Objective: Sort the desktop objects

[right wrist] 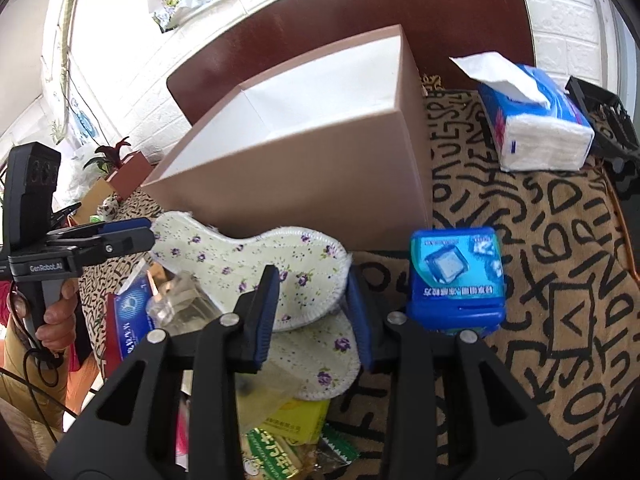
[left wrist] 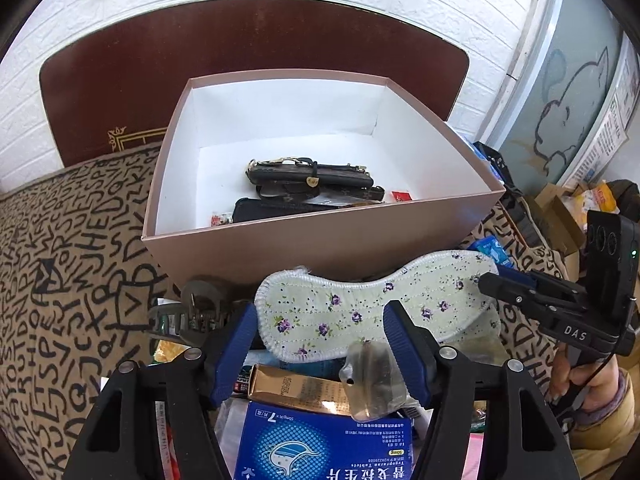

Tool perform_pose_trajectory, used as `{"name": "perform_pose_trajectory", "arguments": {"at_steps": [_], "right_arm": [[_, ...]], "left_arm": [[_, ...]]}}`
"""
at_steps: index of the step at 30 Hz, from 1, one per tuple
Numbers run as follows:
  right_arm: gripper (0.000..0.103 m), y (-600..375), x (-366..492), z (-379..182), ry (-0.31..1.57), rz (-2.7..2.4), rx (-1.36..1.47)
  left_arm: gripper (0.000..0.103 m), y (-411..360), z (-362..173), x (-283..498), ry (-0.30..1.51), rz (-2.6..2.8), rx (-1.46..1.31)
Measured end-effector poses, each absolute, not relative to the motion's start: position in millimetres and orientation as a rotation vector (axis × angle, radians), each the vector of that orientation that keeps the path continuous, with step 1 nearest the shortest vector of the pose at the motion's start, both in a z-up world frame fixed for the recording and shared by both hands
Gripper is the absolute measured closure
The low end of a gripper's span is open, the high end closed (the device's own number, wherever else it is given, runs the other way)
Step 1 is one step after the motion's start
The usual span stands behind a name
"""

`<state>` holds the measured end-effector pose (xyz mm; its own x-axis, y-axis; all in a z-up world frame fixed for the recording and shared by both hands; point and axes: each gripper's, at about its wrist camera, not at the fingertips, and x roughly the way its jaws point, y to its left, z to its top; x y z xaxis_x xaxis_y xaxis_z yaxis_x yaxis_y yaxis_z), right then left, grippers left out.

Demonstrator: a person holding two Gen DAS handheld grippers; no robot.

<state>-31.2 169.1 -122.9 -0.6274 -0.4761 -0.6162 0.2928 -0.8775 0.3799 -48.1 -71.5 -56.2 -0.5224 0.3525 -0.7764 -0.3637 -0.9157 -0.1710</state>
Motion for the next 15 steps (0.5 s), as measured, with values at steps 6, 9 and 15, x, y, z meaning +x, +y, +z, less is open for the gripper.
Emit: {"name": "perform_pose_trajectory", "arguments": {"at_steps": [6, 9, 15], "right_arm": [[0.067, 164.7, -30.9, -122.2, -0.357, -2.422, 1.038], [0.074, 157.5, -30.8, -128.9, -0.328, -2.437, 1.055], [0.078, 160.7, -33.6, -135.2, -0.355, -2.425, 1.069]], "left_arm": [[0.061, -73.5, -69.6, -50.5, -0.071, 2.327, -1.270], [0.067, -68.5, -83.4, -55.5, -0.066, 2.309, -1.339], [0.054, -65.7, -94.6, -60.0, -0.040, 2.302, -1.385]]}}
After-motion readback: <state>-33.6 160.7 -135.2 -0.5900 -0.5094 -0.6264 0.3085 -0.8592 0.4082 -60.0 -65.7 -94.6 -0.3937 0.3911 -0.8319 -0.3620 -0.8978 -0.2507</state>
